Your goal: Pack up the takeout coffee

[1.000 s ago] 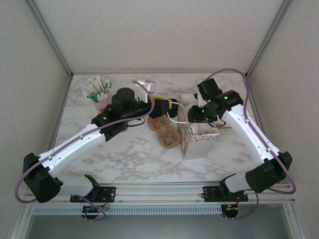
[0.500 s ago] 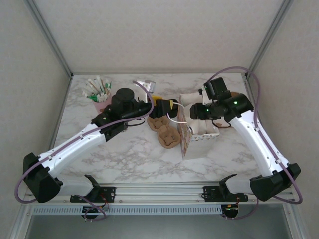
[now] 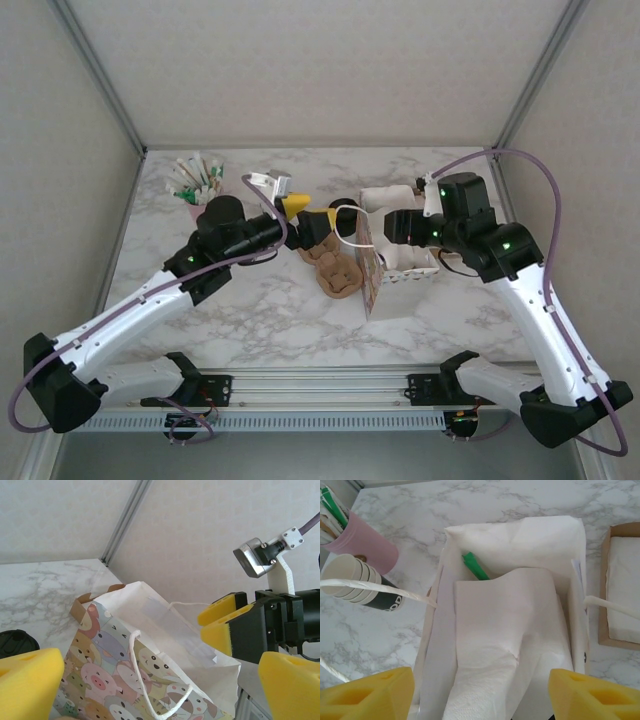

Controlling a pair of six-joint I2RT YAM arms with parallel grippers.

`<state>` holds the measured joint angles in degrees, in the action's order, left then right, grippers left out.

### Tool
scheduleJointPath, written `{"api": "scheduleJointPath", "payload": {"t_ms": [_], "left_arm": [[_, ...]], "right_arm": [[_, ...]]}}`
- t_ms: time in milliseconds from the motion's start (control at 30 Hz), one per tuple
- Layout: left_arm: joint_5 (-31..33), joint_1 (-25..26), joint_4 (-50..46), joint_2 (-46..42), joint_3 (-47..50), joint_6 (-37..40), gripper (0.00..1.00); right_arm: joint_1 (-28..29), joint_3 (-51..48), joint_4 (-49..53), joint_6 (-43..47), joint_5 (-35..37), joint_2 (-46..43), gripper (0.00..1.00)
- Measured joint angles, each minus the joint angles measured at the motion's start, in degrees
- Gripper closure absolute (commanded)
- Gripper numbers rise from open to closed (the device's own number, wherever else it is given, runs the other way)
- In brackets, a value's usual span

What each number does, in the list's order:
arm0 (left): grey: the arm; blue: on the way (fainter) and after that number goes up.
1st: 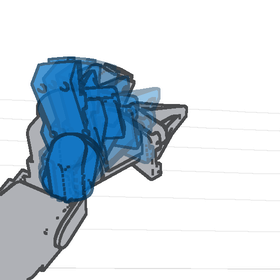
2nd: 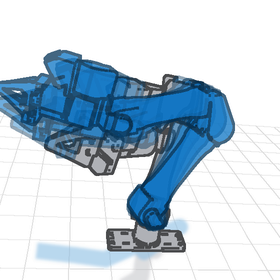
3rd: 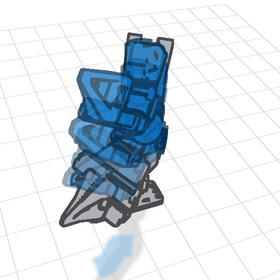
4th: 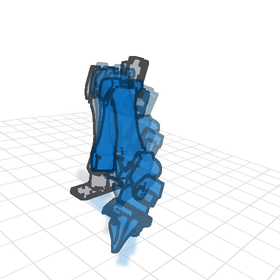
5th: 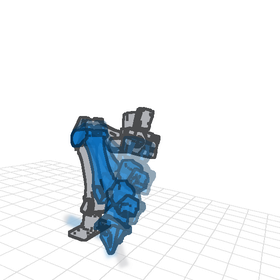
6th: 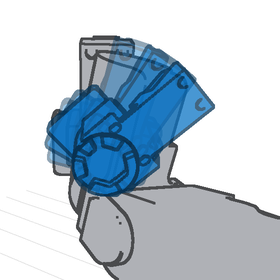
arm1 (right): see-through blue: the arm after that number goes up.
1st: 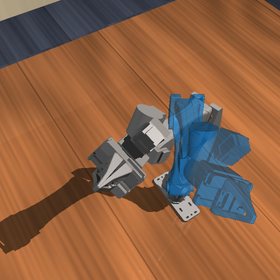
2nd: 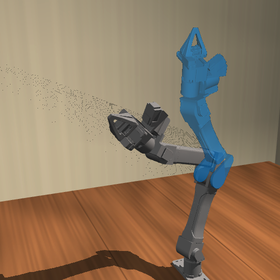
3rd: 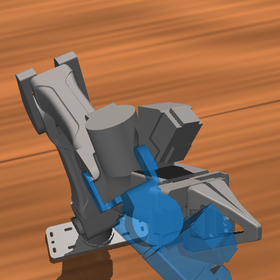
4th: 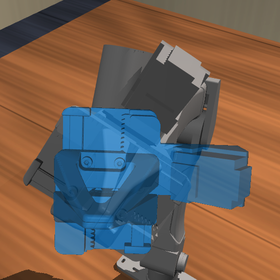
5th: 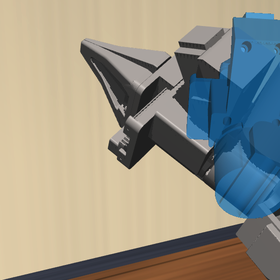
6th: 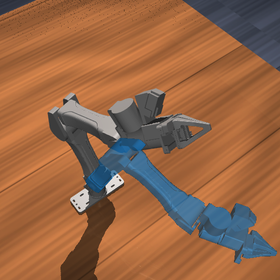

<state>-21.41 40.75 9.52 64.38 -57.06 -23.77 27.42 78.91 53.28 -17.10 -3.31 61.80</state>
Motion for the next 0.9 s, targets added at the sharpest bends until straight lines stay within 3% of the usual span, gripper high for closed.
{"api": "scheduleJointPath", "payload": {"t_ms": [133,300,900], "left_arm": [[0.3,0.0,0.2,0.4,0.2,0.0,0.0],[0.5,0.0,0.2,1.2,0.2,0.0,0.0],[7.8,0.0,3.1,0.4,5.5,3.0,0.0]], "right_arm": [[0.0,-1.3,-1.3,0.0,-1.0,0.0,0.18],[0.0,-2.1,-1.9,-0.2,-1.2,-0.2,0.01],[0.1,-9.3,-8.3,1.4,0.5,-7.7,0.01]]}}
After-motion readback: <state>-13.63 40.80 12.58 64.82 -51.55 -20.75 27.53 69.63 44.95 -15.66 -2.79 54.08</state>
